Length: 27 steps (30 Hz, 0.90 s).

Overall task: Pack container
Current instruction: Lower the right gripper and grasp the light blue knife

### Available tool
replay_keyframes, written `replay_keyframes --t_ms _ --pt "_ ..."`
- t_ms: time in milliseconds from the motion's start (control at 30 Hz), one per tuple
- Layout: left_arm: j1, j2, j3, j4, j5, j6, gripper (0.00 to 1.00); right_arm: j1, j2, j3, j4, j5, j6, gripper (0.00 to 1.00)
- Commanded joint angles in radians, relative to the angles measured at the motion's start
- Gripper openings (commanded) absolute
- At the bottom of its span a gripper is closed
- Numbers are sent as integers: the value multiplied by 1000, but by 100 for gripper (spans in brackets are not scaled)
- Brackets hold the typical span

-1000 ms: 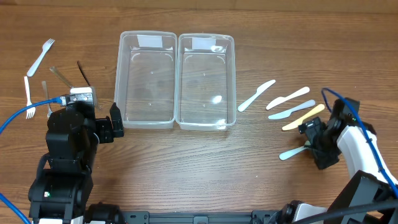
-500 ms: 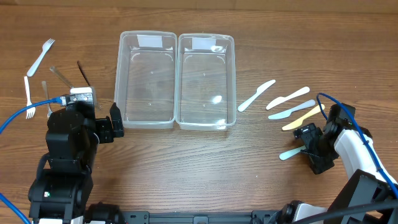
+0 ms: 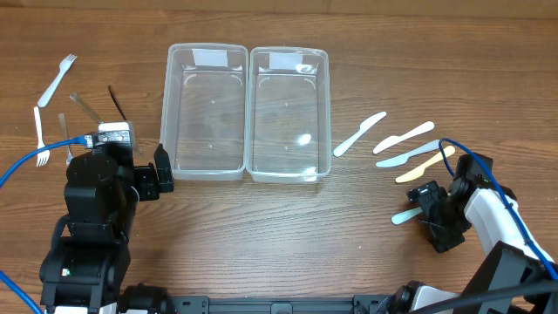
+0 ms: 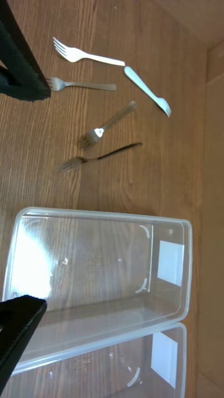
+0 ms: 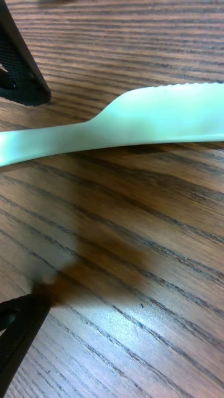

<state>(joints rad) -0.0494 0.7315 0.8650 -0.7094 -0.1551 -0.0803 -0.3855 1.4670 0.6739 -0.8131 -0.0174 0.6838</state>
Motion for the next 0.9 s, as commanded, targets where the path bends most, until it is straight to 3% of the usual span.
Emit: replay_keyframes --t_ms 0,300,533,867 --pt "10 0 29 6 -13 -21 100 -2 16 -58 50 -3 -4 99" --pt "10 0 29 7 -13 -21 100 -2 16 -60 85 -8 -4 76" --pt "10 0 29 7 -13 -21 100 -2 16 -60 87 -8 -4 49" --pt "10 0 29 7 -13 -21 100 -2 16 -60 87 -8 -4 38"
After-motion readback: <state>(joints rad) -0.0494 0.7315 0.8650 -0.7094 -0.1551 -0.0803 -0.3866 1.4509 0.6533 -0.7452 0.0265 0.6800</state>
